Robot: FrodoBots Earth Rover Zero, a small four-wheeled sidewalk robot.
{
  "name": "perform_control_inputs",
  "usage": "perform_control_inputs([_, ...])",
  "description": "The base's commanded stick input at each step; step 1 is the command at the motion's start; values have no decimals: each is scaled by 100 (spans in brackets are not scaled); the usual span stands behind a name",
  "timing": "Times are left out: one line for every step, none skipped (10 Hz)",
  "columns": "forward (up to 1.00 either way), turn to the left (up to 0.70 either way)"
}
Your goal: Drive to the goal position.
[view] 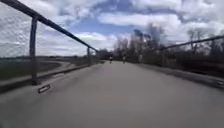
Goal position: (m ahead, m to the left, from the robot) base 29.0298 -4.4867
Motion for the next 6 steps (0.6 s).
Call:
perform_control_inputs([95, 0])
perform_control_inputs([95, 0])
perform_control_inputs([95, 0])
perform_control_inputs([95, 0])
perform_control_inputs([95, 0])
perform_control_inputs([95, 0])
